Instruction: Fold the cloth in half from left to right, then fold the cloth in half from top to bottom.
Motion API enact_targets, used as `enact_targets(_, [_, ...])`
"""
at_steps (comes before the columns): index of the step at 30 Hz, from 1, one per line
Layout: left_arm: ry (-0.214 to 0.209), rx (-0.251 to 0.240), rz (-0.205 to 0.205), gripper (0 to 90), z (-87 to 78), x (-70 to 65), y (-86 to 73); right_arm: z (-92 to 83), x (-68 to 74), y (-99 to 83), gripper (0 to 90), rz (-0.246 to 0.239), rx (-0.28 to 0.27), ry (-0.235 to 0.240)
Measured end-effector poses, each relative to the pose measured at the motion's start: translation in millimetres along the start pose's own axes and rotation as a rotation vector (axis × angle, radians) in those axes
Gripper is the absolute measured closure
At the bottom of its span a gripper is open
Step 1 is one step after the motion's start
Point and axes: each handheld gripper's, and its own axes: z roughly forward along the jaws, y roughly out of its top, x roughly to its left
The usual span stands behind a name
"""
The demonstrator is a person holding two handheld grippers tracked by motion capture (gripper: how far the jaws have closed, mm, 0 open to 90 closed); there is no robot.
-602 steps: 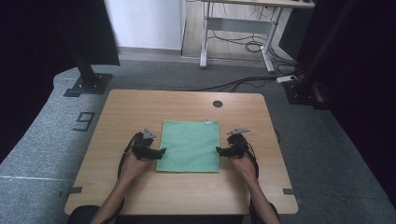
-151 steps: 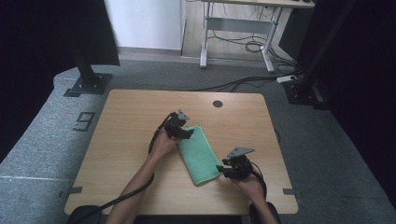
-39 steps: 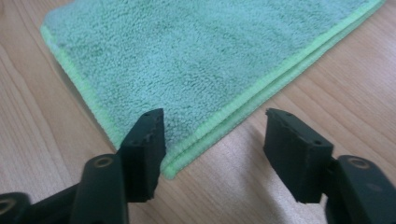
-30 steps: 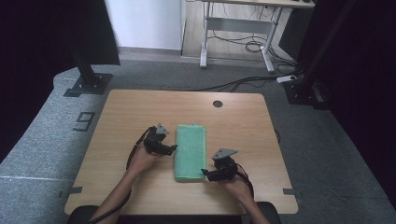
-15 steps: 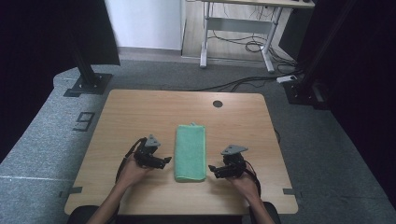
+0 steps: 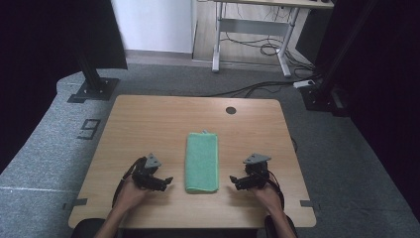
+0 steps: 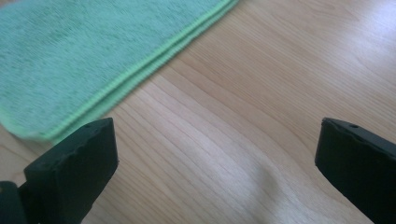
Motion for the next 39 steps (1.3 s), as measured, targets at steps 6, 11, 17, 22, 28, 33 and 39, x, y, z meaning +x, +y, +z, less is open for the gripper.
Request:
enact_targets(6, [0.013, 0.006, -0.006, 1.3, 2.7, 3.1, -8.6, 7.4, -3.7, -8.0, 0.0, -0.005, 0.031, -0.011])
enact_targets(11, [0.011, 0.030, -0.008, 0.0, 10.4, 5.7, -14.4, 13.3, -5.2, -13.3, 0.0, 0.000, 0.038, -0.009])
enact_targets(17, [-0.016, 0.030, -0.033, 0.0, 12.5, 9.5, -14.6, 18.7, -7.7, -18.5, 0.0, 0.005, 0.038, -0.016])
enact_targets(22, [-0.024, 0.034, -0.039, 0.0, 12.8, 10.8, -14.6, 21.0, -9.5, -20.6, 0.0, 0.034, 0.028, 0.004])
enact_targets(28, [-0.024, 0.034, -0.039, 0.0, 12.8, 10.9, -14.6, 21.7, -9.5, -20.8, 0.0, 0.036, 0.023, 0.000])
enact_targets(33, [-0.016, 0.036, -0.044, 0.0, 12.7, 11.1, -14.5, 21.7, -9.3, -20.7, 0.0, 0.038, 0.023, -0.002])
enact_targets(39, [0.006, 0.036, -0.069, 0.0, 14.1, 11.1, -13.1, 21.8, -9.0, -20.6, 0.0, 0.040, 0.023, -0.003])
